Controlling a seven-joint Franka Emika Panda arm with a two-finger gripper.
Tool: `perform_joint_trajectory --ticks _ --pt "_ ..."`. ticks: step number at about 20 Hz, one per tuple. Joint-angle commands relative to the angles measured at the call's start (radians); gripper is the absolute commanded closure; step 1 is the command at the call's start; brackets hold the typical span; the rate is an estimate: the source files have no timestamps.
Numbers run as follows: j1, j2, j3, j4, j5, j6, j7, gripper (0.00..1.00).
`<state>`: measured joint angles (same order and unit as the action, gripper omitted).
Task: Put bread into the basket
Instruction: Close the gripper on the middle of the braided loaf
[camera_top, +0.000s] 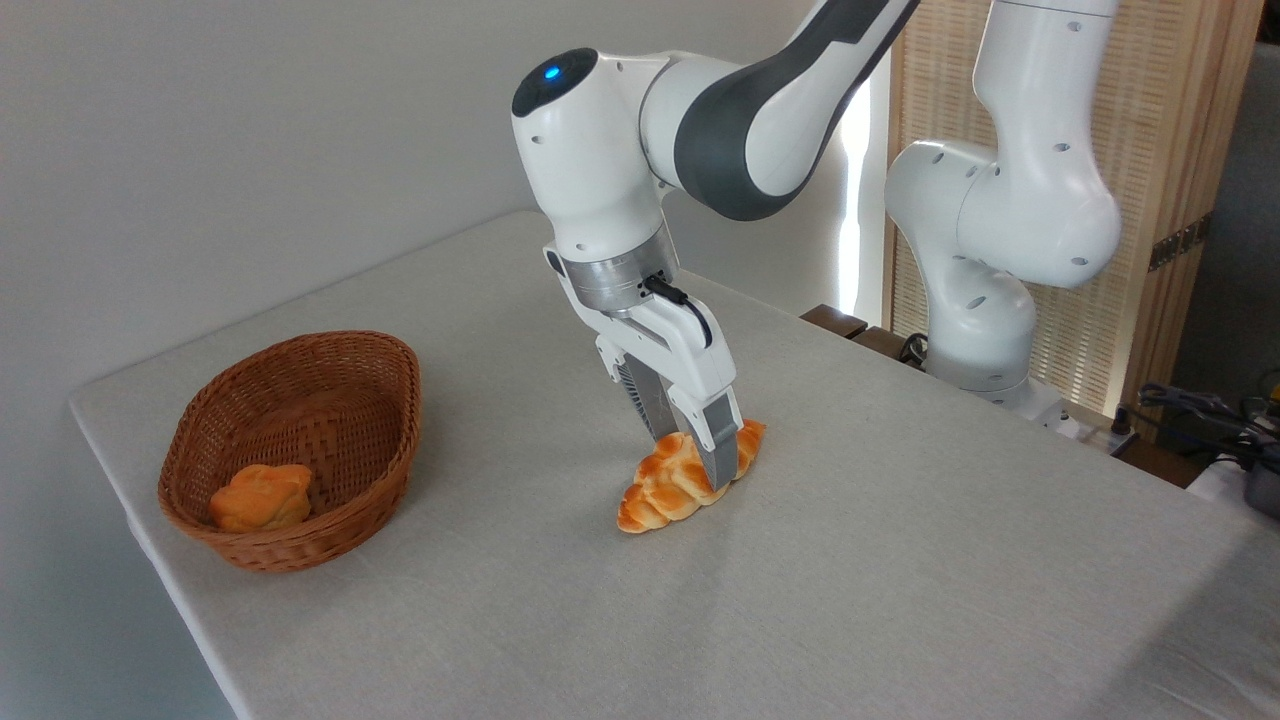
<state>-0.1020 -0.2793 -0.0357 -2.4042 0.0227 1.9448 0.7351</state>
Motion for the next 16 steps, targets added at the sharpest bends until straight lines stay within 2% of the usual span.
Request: perform_joint_trajectory --ticks 1,2,3,6,14,16 --pt "0.004 -0.005 -0.003 -0.018 0.022 0.02 0.058 0.45" --pt "0.001 -0.005 -0.004 -0.02 0.022 0.017 0.11 0.62" --pt "-0.001 -0.005 -0.004 -0.02 0.022 0.017 0.131 0.67" --pt "-0.002 -0.003 -0.004 -0.018 0.02 0.017 0.138 0.72" --pt "-0.005 -0.001 -0.006 0.0 0.02 0.013 0.139 0.72" --pt "-0.039 0.0 -0.016 0.063 0.019 -0.006 0.129 0.72"
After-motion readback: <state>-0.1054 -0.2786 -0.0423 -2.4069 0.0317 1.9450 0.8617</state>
